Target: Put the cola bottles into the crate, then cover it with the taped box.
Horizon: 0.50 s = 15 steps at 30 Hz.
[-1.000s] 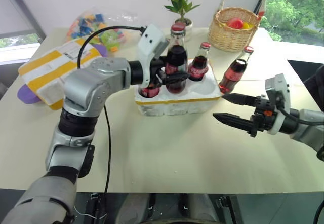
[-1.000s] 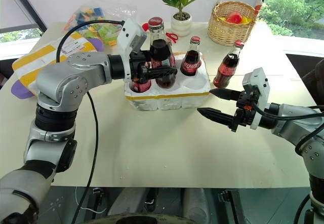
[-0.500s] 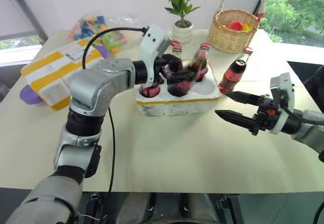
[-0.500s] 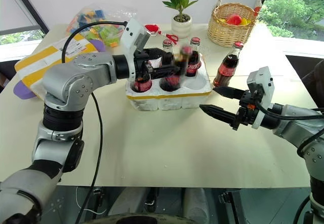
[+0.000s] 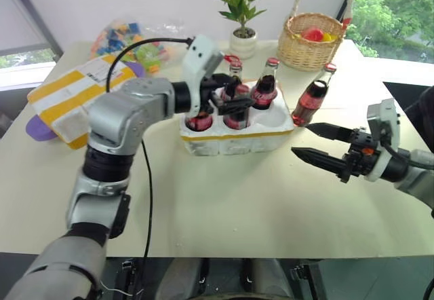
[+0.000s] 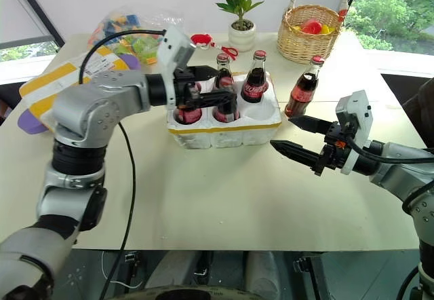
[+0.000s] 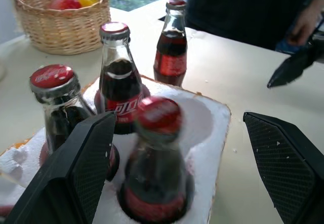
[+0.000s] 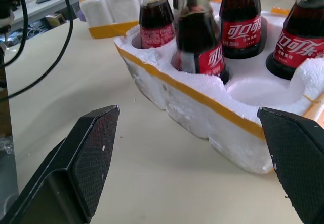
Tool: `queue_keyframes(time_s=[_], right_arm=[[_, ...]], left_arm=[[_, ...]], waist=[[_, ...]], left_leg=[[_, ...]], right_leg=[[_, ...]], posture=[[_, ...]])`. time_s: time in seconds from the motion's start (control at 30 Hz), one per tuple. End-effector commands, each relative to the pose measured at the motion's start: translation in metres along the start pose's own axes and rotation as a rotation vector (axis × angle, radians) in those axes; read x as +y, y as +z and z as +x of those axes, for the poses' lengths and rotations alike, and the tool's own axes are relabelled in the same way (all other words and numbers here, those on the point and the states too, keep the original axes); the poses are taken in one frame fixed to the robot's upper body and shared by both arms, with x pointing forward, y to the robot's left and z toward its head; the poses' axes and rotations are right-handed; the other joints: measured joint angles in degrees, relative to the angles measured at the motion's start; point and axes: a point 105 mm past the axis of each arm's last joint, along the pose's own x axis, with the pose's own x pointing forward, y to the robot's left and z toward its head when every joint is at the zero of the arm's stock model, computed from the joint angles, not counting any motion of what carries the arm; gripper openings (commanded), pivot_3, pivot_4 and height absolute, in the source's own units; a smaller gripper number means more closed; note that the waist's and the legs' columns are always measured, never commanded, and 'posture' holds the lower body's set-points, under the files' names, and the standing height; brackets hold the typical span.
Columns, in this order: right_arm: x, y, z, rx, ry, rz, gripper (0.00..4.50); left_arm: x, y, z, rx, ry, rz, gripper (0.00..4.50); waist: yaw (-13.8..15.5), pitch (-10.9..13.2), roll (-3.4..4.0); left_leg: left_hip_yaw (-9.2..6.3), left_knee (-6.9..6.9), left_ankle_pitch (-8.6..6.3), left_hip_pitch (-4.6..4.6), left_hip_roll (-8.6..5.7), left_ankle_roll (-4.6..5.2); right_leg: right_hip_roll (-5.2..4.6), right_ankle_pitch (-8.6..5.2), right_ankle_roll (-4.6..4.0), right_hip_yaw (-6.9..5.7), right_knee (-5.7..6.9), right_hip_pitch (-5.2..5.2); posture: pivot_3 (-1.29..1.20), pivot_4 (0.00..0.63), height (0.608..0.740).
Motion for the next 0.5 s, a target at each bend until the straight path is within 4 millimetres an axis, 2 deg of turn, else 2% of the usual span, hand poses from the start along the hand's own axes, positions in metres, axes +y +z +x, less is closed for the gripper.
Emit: queue_keyframes(time_s=[0.03, 0.1, 0.23, 0.37, 0.5], right_arm=[[-0.004, 0.009, -0.005, -0.015, -0.009, -0.051, 4.50], [-0.007, 0.009, -0.004, -0.007, -0.006, -0.054, 4.50], [-0.015, 0.007, -0.005, 0.014, -0.010, -0.061, 4.50], [-0.031, 0.006, -0.010, 0.029, -0.057, -0.080, 4.50], [-0.061, 0.007, -0.014, 0.027, -0.197, -0.089, 4.50]], left_arm=[[-0.004, 0.032, -0.025, -0.133, -0.090, 0.009, 4.19], [-0.008, 0.047, -0.042, -0.173, -0.149, 0.024, 4.19], [-0.009, 0.053, -0.070, -0.169, -0.193, 0.066, 4.19], [-0.016, 0.046, -0.103, -0.114, -0.259, 0.111, 4.19], [-0.012, 0.032, -0.128, -0.037, -0.241, 0.106, 4.19]], waist=[[0.03, 0.05, -0.03], [-0.05, 0.15, -0.09], [-0.06, 0.18, -0.08], [-0.05, 0.21, -0.10], [-0.19, 0.23, -0.10]], left_leg=[[0.00, -0.01, 0.00, -0.03, 0.00, 0.00], [0.00, -0.02, 0.00, -0.16, 0.00, 0.00], [0.01, -0.14, 0.01, -0.20, 0.00, -0.02], [0.01, -0.13, -0.01, -0.20, -0.01, 0.00], [0.03, -0.14, -0.02, -0.19, -0.01, 0.00]], right_leg=[[0.00, 0.00, 0.00, 0.00, 0.00, -0.04], [0.00, 0.00, 0.00, 0.00, 0.00, -0.19], [0.00, 0.00, 0.00, 0.00, -0.03, -0.27], [-0.02, 0.00, -0.01, 0.00, -0.09, -0.22], [-0.02, -0.03, -0.07, 0.01, -0.10, -0.25]], posture=[[0.00, 0.150, 0.732], [0.00, 0.150, 0.732], [0.00, 0.150, 0.732], [0.00, 0.150, 0.732], [0.00, 0.150, 0.732]])
